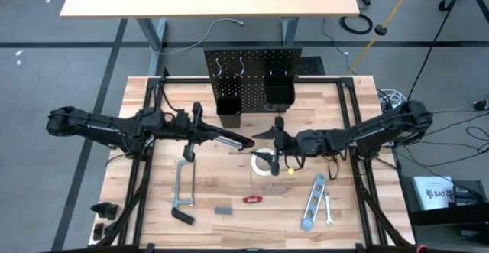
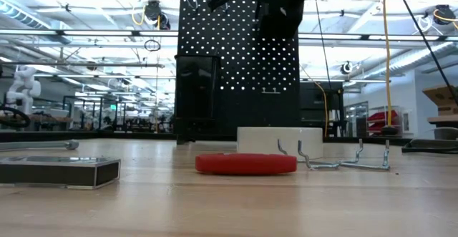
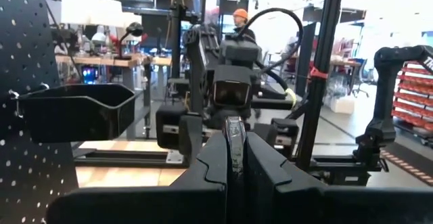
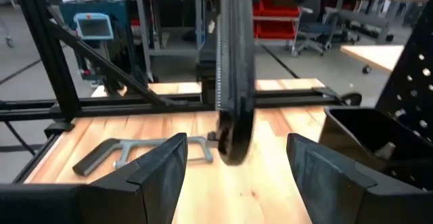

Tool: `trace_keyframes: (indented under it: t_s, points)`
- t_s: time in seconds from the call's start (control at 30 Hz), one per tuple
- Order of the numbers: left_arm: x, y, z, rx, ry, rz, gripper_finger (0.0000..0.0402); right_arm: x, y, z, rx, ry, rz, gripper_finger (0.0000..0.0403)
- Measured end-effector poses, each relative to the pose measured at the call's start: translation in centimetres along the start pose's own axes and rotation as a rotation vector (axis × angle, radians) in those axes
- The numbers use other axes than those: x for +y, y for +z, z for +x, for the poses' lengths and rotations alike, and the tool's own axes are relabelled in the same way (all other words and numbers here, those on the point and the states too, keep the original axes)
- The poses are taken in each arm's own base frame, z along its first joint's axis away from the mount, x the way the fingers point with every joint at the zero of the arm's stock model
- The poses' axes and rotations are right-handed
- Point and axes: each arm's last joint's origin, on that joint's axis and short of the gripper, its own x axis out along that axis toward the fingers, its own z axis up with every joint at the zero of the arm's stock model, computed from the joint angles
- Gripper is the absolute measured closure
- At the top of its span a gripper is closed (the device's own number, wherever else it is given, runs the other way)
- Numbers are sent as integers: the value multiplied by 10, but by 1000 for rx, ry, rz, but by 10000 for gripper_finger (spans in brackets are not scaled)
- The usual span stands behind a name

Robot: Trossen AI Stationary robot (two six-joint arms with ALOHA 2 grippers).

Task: Hang tools onto peg board
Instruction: Hang the black c clamp on the black peg board

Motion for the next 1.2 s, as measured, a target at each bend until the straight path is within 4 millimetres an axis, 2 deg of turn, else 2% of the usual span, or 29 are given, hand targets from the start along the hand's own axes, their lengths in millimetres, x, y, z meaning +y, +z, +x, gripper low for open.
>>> trace_keyframes:
  t_s: [0.27,0.47,0.67,0.97,1.2]
  points:
    - [0,5,0,-53,-4,-16,383,5,-9,16,-77,4,6,156]
    - [0,5,0,-54,-4,-16,383,5,-5,16,-118,6,11,163]
    - [0,5,0,-54,-4,-16,383,5,-3,15,-134,5,11,220]
    - [-1,5,0,-54,-15,-9,383,4,-3,16,-135,2,-3,345]
    - [-1,5,0,-54,-26,-9,374,4,-3,16,-135,1,-9,347]
